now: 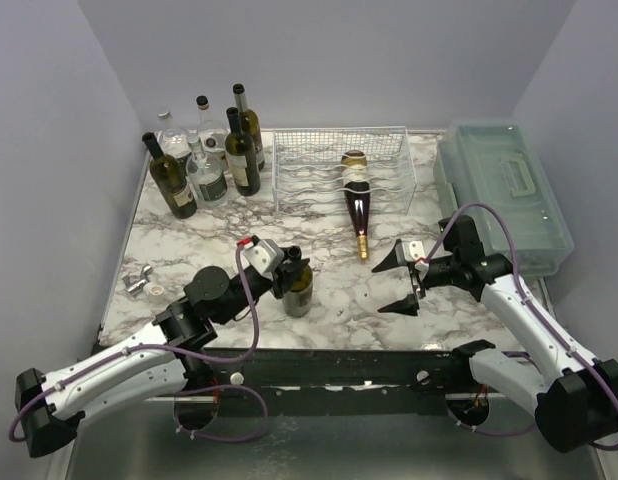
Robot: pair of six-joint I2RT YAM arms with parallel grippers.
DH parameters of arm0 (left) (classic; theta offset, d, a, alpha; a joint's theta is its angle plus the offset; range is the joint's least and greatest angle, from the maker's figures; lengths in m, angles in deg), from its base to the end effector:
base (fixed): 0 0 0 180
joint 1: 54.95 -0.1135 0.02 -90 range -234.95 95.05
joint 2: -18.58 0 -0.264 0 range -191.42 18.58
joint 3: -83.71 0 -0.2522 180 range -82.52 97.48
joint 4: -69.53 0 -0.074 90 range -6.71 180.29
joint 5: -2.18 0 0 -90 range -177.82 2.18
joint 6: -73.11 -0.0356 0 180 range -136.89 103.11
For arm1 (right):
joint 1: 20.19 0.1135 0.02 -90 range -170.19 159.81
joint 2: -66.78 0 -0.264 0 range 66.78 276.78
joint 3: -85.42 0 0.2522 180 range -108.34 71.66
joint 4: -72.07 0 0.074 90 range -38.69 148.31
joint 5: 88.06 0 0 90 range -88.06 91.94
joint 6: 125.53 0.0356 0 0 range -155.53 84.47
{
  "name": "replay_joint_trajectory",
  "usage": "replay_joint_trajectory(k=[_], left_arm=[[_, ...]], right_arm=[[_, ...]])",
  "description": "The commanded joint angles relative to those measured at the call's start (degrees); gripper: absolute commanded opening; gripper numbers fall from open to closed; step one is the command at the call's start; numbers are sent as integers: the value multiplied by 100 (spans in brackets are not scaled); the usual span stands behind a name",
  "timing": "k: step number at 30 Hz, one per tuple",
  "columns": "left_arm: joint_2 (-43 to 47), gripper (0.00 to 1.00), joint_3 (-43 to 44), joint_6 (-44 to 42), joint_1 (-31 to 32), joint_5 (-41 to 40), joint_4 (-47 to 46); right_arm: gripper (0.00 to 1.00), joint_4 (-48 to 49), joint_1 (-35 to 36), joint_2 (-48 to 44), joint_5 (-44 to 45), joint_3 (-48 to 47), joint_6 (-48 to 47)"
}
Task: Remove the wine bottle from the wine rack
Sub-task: Place the wine bottle at the center of the board.
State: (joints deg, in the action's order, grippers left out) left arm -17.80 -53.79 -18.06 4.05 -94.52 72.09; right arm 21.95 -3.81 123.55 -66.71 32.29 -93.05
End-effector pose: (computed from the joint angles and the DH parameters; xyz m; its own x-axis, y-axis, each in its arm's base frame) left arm 0.0898 -0.1413 0.3038 0.0481 -0.0407 -0.9980 0.7905 0.6123 0.0131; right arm 0.1618 0.0821 0.2482 0.1167 -0.2858 -0.9512 -0.9916 -0.0877 -0.0953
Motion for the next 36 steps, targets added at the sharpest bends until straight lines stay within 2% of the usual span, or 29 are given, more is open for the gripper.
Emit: replay_joint_trajectory(k=[1,9,22,36], left_arm=[[226,0,420,-119,-812,231,197],[183,0,597,-353,-2026,361,443],[-359,0,1008,-239,-3763,819,316],[-1108,0,1297,-33,-5496,908,-432]], right_arm=[[94,-109,-65,-90,-18,-133,-93],[94,-99,-101,-123,33,-111,-122],[94,-163,-152,-182,52,-102,-198],[94,-271,-162,-207,50,-121,-323]])
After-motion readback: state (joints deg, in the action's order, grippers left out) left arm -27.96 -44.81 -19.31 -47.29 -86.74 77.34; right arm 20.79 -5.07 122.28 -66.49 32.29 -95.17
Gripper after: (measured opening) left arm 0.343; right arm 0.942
